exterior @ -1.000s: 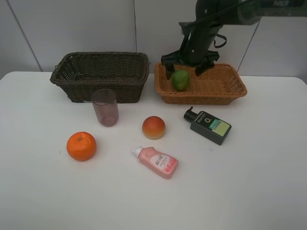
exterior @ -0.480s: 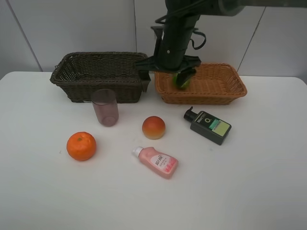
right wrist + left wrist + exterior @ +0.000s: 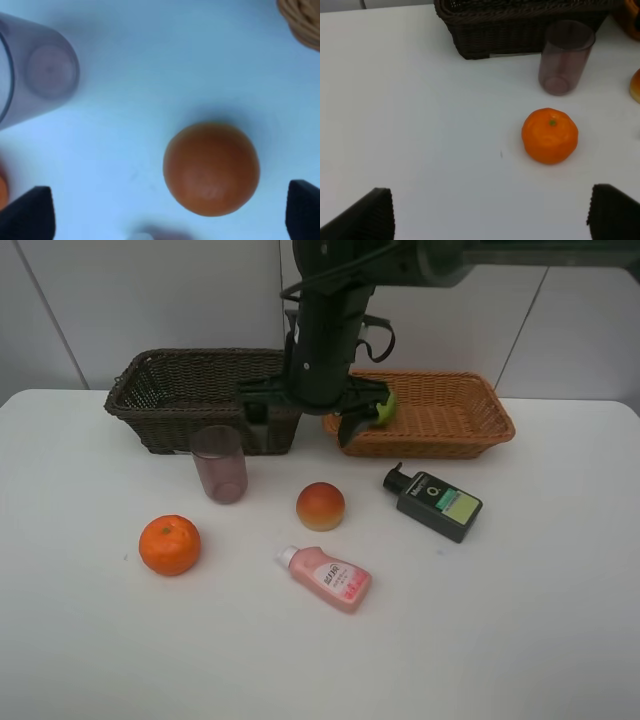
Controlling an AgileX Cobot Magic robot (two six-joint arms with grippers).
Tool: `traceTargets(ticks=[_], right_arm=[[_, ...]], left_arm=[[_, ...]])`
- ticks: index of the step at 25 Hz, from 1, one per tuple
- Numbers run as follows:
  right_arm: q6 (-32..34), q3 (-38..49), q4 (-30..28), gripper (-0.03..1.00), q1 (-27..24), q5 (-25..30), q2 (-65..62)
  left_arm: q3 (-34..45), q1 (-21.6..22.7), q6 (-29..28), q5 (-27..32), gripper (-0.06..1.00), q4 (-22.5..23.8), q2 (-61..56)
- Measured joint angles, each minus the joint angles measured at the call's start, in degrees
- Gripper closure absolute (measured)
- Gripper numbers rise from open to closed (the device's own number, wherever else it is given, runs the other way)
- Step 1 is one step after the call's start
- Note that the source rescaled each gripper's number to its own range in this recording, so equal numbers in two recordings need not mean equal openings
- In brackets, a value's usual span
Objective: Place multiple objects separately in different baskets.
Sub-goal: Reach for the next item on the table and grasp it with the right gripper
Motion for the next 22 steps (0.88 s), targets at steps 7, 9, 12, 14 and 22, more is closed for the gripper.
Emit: traceTargets(ticks=[7, 9, 12, 14, 22], right_arm=[[5.78, 8.95, -0.18, -0.03, 0.00, -7.20, 0.00], [7.82, 10.41, -0.30, -0.03, 0.00, -9.43, 0.00], [10.42, 10.94, -1.19, -0.03, 0.00, -11.58, 0.00], [11.39, 10.99, -1.57, -0.03, 0.00, -11.92, 0.13], [13.09, 10.99, -2.88, -0.03, -0.72, -11.99, 1.97]], left_arm=[[0.00, 0.00, 0.00, 0.00, -0.06, 0.00, 0.00], [0.00, 0.00, 0.00, 0.00, -0.06, 0.00, 0.00], [0.00, 0.00, 0.00, 0.00, -0.06, 0.00, 0.00], [0.00, 0.00, 0.00, 0.00, -0.06, 0.00, 0.00], [0.00, 0.00, 0.00, 0.00, -0.06, 0.00, 0.00]])
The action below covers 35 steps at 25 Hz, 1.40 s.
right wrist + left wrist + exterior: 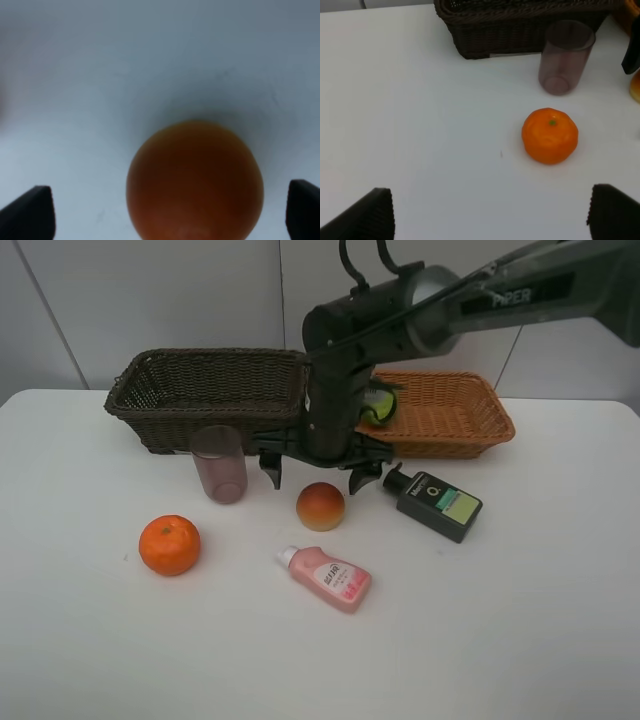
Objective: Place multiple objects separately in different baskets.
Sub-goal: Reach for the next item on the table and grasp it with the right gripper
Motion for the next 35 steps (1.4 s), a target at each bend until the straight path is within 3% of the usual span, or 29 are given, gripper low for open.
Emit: traceTargets(ticks=[7, 28, 31, 35], right_arm=[[1.68, 0.00, -1.48, -0.03, -0.66, 0.04, 0.16], [1.74, 0.00, 1.81, -0.03, -0.66, -1.91, 5.18], [1.74, 0.00, 1.81, 0.04, -0.66, -1.97, 5.37], [1.74, 0.00, 1.67, 0.24, -0.61, -1.55, 5.97]], left_arm=[[0.00, 0.00, 0.00, 0.00, -0.06, 0.00, 0.00], [0.00, 0.00, 0.00, 0.00, -0.06, 0.00, 0.00], [0.00, 0.00, 0.00, 0.00, -0.06, 0.00, 0.00], [0.00, 0.00, 0.00, 0.00, -0.06, 0.00, 0.00]])
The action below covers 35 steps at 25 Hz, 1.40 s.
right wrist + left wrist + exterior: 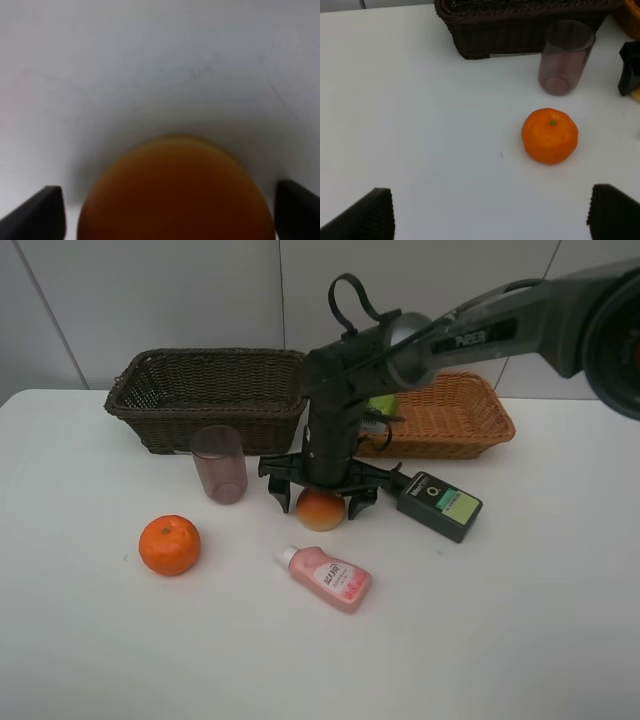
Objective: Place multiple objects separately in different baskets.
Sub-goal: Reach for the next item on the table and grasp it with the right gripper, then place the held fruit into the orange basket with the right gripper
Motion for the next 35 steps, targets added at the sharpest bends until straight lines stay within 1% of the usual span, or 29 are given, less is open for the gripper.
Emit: traceTargets(ticks=[1, 3, 5, 6, 25, 29, 35], right_arm=[[0.00, 0.00, -0.05, 0.30, 0.00, 0.16, 0.05], [0.00, 0.00, -0.05, 0.45, 0.07, 0.29, 0.05], [0.00, 0.00, 0.00, 0.72, 0.31, 0.30, 0.05], [0.00, 0.00, 0.00, 0.75, 0.36, 0.30, 0.05], [-0.59, 0.00, -0.41, 0.75, 0.63, 1.27, 0.11], [-4.38, 0.00, -0.61, 0.75, 0.63, 2.56, -0.40], [-12.50, 0.00, -1.77, 0.75, 0.13, 4.81, -5.34]], left_arm=[[0.00, 0.00, 0.00, 0.00, -0.06, 0.00, 0.00], [0.00, 0.00, 0.00, 0.00, -0.06, 0.00, 0.00], [0.00, 0.00, 0.00, 0.00, -0.06, 0.00, 0.00], [0.00, 0.00, 0.00, 0.00, -0.06, 0.00, 0.00], [0.00, 0.00, 0.00, 0.00, -0.06, 0.00, 0.00], [0.00, 0.00, 0.00, 0.00, -0.06, 0.00, 0.00], [0.00, 0.00, 0.00, 0.00, -0.06, 0.00, 0.00]])
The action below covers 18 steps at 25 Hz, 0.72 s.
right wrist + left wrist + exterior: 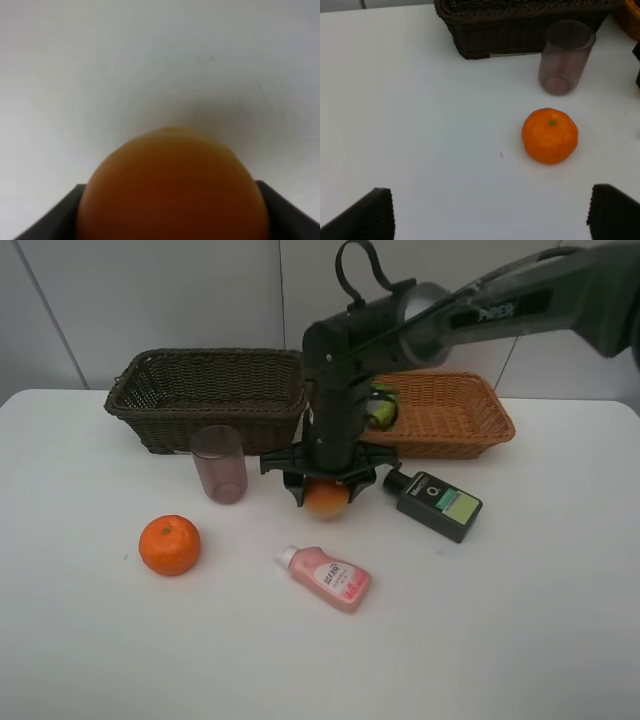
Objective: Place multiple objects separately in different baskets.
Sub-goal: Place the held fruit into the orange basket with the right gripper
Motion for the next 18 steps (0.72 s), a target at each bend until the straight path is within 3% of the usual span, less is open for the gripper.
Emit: traceTargets(ticks=[11, 18], right_arm=[[-20.06, -2.58, -0.20, 0.75, -6.89, 11.01, -5.45], [-24.74, -7.15, -0.20, 0.75, -14.06, 13.05, -6.34]], left_arm=[[0.00, 0.00, 0.00, 0.00, -0.06, 0.00, 0.00], [0.00, 0.00, 0.00, -0.01, -0.06, 0.00, 0.00]])
